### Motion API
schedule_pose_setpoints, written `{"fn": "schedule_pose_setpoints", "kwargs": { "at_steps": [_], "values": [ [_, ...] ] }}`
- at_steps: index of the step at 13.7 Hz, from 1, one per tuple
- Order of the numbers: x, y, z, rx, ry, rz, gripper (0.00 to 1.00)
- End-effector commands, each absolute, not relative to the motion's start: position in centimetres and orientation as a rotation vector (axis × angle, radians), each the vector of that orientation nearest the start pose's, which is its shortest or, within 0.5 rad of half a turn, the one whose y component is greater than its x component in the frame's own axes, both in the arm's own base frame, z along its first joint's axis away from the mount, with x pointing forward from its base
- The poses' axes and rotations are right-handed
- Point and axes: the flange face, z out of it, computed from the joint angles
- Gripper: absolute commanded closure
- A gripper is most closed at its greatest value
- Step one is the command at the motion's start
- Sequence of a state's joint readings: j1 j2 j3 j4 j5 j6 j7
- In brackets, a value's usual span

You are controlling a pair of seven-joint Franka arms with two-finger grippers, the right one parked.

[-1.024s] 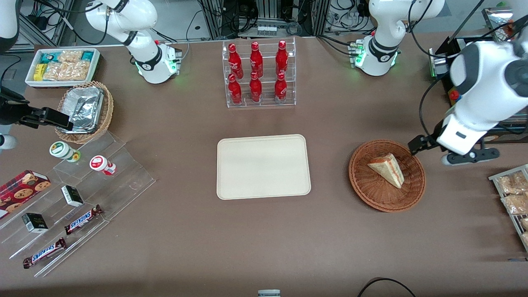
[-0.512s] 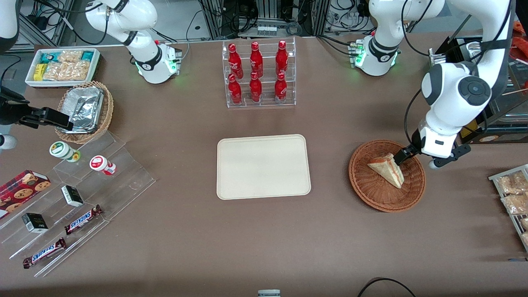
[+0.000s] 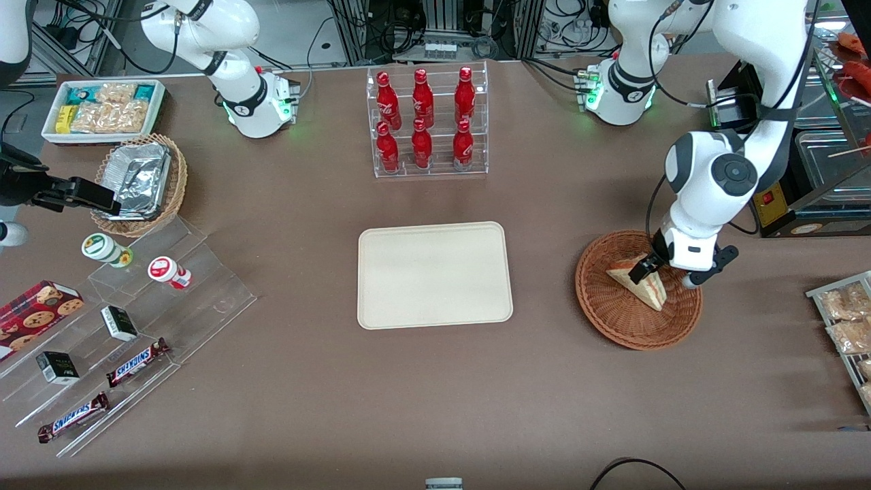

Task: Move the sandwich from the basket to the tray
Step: 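Lower the left gripper and close it on the wrapped sandwich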

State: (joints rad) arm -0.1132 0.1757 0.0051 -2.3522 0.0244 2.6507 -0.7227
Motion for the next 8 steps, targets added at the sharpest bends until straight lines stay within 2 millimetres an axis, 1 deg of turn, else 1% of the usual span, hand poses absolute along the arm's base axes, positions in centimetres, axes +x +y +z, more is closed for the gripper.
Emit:
{"fn": "schedule_pose_setpoints", "kwargs": {
  "at_steps": [1,2,4,5,6,7,8],
  "values": [
    [51.9,-6.1,25.1,-3.034,-0.961,-0.199,0.00],
    [51.9,-6.1,24.5,-3.033,-0.961,-0.193,0.00],
    [52.0,-6.0,23.9,-3.024,-0.985,-0.180,0.01],
    [52.0,-6.0,23.9,-3.023,-0.988,-0.180,0.22],
    [52.0,-6.1,24.0,-3.024,-0.983,-0.176,0.68],
    [52.1,-6.1,24.1,-3.024,-0.981,-0.173,1.00],
    [52.3,-6.2,24.4,-3.029,-0.972,-0.184,1.00]
  ]
}}
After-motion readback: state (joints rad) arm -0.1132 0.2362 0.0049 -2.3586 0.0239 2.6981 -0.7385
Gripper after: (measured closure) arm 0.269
